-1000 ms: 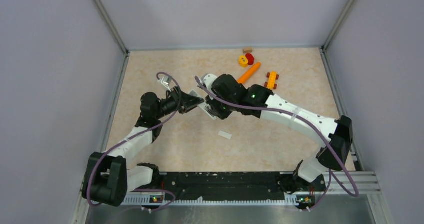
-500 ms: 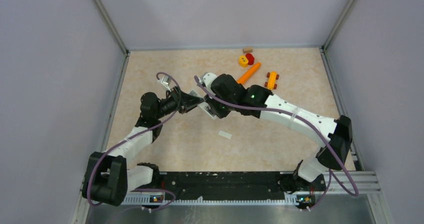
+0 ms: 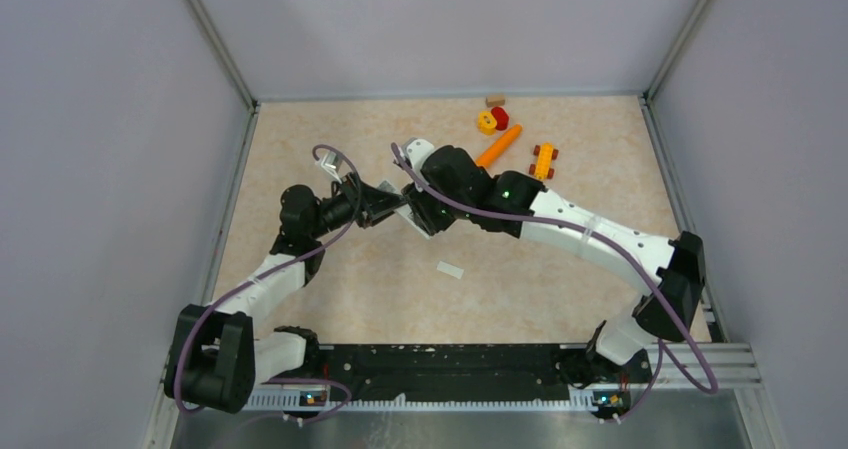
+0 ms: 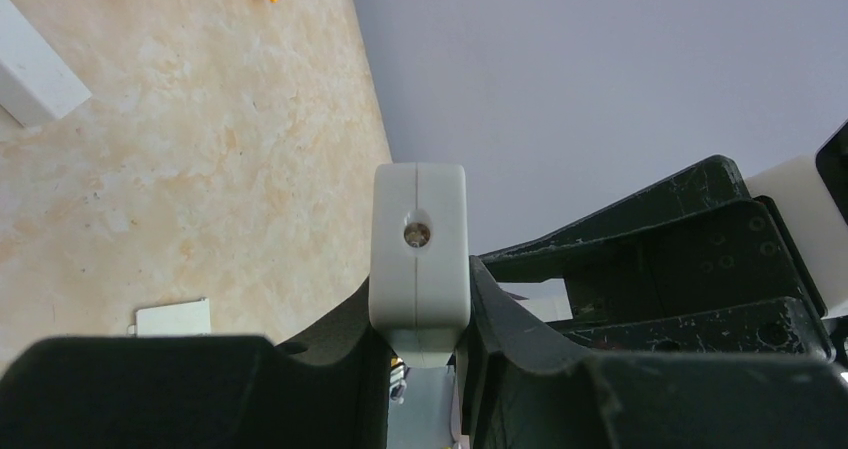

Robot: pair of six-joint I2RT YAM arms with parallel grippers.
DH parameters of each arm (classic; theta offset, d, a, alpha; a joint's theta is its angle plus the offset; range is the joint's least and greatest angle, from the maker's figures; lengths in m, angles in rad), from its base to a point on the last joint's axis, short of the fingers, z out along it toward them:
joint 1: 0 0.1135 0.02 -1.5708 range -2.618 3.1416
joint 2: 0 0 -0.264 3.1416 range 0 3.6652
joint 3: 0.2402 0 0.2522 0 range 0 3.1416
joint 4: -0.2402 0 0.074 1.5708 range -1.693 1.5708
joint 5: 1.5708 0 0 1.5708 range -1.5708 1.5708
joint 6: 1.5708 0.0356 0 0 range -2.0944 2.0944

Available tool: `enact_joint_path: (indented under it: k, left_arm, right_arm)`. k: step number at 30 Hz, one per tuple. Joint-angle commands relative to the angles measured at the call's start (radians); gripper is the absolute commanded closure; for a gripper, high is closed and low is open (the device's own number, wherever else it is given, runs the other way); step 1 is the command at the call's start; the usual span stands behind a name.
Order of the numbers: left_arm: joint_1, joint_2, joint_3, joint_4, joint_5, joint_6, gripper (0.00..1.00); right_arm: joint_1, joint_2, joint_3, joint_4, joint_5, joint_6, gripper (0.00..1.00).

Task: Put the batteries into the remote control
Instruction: Load the battery into the remote control.

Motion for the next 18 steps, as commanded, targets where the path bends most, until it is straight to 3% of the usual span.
enact_joint_path:
  k: [1,6,8,15,18]
  left_arm:
    - [0.012,-0.031,0.021,0.073,0.03,-0.025,1.0]
    - [0.021,-0.031,0.024,0.072,0.036,-0.047,1.0]
    - [0.025,-0.034,0.024,0.074,0.039,-0.062,1.0]
    - [0.038,-0.043,0.029,0.119,0.053,-0.185,1.0]
    - [0.039,-0.052,0.032,0.166,0.056,-0.25,1.0]
  right_arm:
    - [0.011,-0.079,-0.01,0.045,-0.008,0.036,0.59]
    - [0.008,-0.18,-0.077,0.134,0.042,0.113,0.32]
    - [-0.006,-0.231,-0.121,0.19,0.07,0.19,0.26]
    - [-0.056,-0.418,-0.368,0.462,0.11,0.514,0.22]
    - [-0.058,-0.506,-0.53,0.657,0.132,0.642,0.21]
